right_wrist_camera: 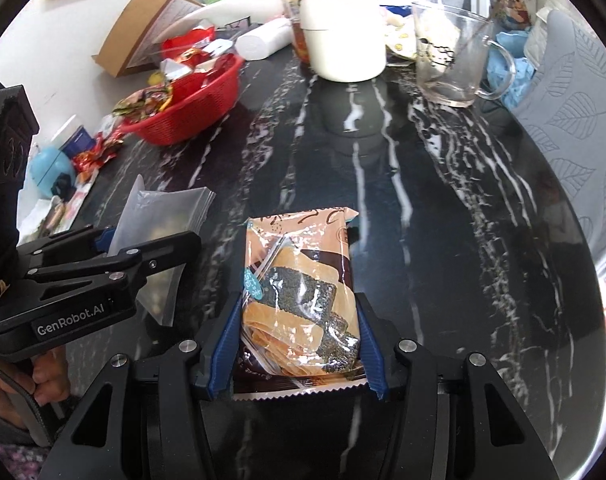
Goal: Organize snacks
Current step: 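Grasp the clear zip bag with the left gripper while the right gripper holds the seaweed packet, then carry the zip bag and seaweed packet over the red basket with both grippers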
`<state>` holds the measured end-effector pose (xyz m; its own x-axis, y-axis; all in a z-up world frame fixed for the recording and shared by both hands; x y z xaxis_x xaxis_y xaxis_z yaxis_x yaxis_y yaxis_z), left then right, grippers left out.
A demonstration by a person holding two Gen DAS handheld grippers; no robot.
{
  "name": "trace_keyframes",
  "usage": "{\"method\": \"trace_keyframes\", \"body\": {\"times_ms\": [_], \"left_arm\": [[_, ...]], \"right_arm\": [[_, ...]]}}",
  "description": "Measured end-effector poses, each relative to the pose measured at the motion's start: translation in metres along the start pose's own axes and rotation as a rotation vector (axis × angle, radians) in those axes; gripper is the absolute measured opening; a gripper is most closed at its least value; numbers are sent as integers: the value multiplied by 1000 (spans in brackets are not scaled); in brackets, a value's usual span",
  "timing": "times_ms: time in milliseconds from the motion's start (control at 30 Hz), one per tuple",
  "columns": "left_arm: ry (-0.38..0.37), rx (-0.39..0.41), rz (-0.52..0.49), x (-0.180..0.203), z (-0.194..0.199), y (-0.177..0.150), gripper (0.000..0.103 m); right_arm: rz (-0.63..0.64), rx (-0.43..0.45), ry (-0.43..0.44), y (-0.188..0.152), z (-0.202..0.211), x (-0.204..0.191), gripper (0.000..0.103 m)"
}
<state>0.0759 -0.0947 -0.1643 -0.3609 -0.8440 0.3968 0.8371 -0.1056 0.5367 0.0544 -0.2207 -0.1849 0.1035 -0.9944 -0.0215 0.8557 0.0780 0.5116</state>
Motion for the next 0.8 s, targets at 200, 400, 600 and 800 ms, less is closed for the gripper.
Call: {"method": "trace_keyframes", "body": {"times_ms": [200,400,600,800], "left_arm": [[1,45,27,-9,22,-6,44],[-2,97,29,-13,43,0,44],[-3,154,5,-13,67,16,44],[14,205,-11,-16,86,36,44]], "right_arm": [[25,13,36,-1,7,-21,53],[54,51,46,4,21,-33,53],[60,91,69,18,35,-40,53],[70,136,91,40,49,-47,53]]}}
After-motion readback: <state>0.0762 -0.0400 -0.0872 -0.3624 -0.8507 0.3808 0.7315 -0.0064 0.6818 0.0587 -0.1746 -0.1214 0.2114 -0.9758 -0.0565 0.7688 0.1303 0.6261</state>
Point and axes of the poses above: each gripper's, at about its wrist camera, not at the fingertips, and z roughly against the way its jaws point, x to its right, y to its top, the point moved 7 cm from there along -z, roughly the way its jaws point, and after that the axes turned 14 degrees about -y, right-handed, at the moved point
